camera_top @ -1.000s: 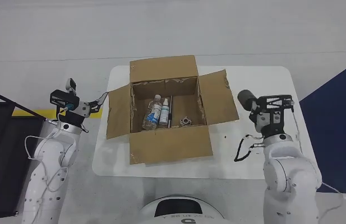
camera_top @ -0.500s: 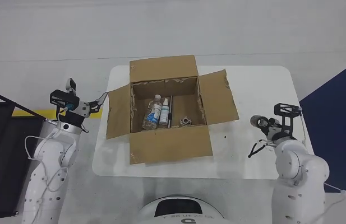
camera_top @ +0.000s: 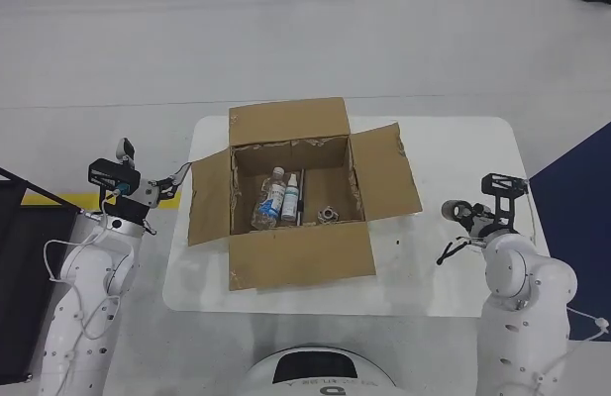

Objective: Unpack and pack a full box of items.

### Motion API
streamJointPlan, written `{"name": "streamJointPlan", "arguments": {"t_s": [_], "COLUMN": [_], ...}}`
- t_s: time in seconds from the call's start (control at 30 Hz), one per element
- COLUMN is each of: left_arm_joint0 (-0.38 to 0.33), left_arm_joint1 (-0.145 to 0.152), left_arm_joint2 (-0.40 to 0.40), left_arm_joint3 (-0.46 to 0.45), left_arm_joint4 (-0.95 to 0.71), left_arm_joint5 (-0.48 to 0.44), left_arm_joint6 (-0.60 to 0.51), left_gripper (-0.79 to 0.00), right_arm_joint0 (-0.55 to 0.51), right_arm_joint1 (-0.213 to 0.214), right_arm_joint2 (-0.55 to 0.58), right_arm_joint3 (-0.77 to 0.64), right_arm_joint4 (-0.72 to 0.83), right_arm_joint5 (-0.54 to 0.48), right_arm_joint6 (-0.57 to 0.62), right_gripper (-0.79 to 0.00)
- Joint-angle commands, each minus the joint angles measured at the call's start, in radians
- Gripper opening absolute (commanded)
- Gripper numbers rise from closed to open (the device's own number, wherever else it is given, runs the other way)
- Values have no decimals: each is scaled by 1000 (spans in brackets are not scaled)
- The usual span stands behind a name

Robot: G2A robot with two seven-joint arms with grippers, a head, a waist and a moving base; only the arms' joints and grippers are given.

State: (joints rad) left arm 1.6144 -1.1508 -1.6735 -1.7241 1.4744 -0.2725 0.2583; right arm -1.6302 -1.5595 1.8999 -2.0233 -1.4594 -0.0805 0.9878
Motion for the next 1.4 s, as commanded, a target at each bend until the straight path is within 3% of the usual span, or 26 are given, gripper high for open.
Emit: {"name": "streamJointPlan", "arguments": {"t_s": [0.0, 0.23, 0.5, 0.67, 1.03, 1.37], "left_arm_joint0": [0, 0, 0, 0, 0, 0], "left_arm_joint1": [0, 0, 0, 0, 0, 0], "left_arm_joint2": [0, 0, 0, 0, 0, 0], "left_arm_joint3": [0, 0, 0, 0, 0, 0], "left_arm_joint4": [0, 0, 0, 0, 0, 0], "left_arm_joint5": [0, 0, 0, 0, 0, 0], "left_arm_joint6": [0, 0, 0, 0, 0, 0], "left_gripper": [0, 0, 0, 0, 0, 0], "right_arm_joint0": [0, 4, 146, 229, 360, 410], "right_arm_joint1": [0, 3, 35, 53, 82, 108], "right_arm_joint2": [0, 20, 95, 99, 72, 94], "right_arm_joint3": [0, 10, 104, 179, 355, 450], "right_arm_joint4": [0, 15, 35, 15, -12, 9], "right_arm_joint5": [0, 15, -39, -59, -76, -74], "right_arm_joint6": [0, -16, 301, 376, 470, 478], "right_gripper": [-785, -785, -785, -785, -785, -785]}}
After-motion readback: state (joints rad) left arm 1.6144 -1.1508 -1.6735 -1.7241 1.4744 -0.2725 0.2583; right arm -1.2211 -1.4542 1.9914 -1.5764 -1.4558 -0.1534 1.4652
